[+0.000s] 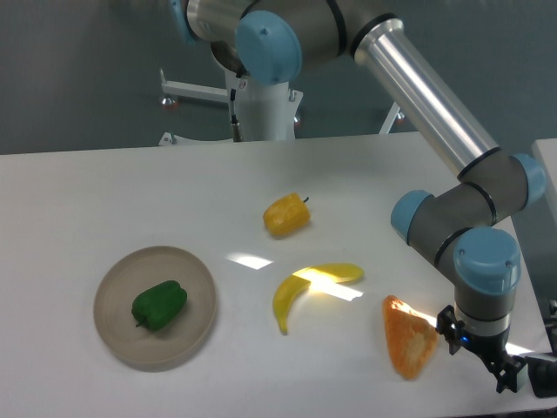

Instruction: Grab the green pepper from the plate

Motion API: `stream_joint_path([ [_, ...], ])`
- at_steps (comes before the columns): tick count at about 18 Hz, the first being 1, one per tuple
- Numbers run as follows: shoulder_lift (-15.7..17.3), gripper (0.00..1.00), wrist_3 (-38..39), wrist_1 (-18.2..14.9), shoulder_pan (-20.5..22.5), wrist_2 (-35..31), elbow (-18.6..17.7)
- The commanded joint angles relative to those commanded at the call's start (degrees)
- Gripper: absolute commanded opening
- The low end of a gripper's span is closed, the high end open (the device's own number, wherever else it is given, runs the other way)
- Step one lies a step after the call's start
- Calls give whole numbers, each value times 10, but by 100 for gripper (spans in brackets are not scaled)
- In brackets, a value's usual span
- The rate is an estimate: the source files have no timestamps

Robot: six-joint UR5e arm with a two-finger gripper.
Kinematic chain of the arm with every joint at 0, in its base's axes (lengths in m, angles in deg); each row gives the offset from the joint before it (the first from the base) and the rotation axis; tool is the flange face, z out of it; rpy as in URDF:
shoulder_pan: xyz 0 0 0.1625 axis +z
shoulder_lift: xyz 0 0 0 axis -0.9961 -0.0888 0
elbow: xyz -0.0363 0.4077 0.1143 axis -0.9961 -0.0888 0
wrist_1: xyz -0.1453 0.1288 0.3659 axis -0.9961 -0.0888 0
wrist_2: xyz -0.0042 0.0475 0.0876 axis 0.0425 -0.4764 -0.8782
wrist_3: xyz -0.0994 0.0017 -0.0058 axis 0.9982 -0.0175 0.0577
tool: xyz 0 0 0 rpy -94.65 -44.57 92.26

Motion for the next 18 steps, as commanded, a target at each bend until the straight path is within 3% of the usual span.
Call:
stream_joint_path([
  [18, 12, 100, 2, -1, -13, -4, -8],
])
